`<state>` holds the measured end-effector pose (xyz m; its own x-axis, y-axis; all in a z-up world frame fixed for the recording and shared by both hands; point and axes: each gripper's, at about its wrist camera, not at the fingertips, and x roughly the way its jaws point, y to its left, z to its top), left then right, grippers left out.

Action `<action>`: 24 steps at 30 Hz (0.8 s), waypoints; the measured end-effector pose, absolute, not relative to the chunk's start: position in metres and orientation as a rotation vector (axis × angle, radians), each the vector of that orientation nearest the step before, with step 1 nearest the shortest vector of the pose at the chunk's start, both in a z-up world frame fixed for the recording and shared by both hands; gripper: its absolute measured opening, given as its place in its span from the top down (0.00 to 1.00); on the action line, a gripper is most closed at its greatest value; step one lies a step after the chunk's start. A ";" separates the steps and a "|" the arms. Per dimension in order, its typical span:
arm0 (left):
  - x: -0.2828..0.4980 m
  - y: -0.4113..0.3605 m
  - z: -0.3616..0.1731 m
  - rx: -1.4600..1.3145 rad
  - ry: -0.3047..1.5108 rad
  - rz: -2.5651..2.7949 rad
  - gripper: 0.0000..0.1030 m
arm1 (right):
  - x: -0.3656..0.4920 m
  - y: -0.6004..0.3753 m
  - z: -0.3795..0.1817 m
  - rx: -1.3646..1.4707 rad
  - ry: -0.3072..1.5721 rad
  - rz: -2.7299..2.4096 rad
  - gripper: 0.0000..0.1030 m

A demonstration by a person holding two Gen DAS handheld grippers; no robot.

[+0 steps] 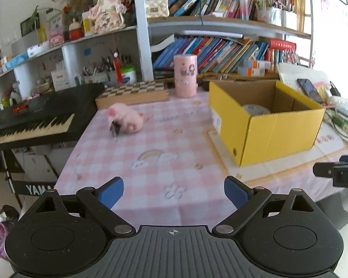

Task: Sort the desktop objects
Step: 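Withdraw both open tools upward out of the yellow box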

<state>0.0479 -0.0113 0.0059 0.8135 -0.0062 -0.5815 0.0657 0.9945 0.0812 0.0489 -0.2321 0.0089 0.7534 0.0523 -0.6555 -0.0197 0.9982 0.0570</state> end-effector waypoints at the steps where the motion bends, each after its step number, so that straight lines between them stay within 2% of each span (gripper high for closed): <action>1: 0.045 -0.006 0.005 0.099 0.622 -0.038 0.07 | 0.044 -0.225 0.006 0.058 0.731 0.043 0.40; 24: -0.003 0.081 -0.007 0.105 0.671 -0.053 0.07 | 0.008 -0.104 0.001 -0.004 0.771 0.182 0.36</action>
<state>-0.0030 0.0806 -0.0074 0.7821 -0.0148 -0.6229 0.0824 0.9934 0.0800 0.0083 -0.1042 0.0011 0.7023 0.1622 -0.6931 -0.1653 0.9842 0.0628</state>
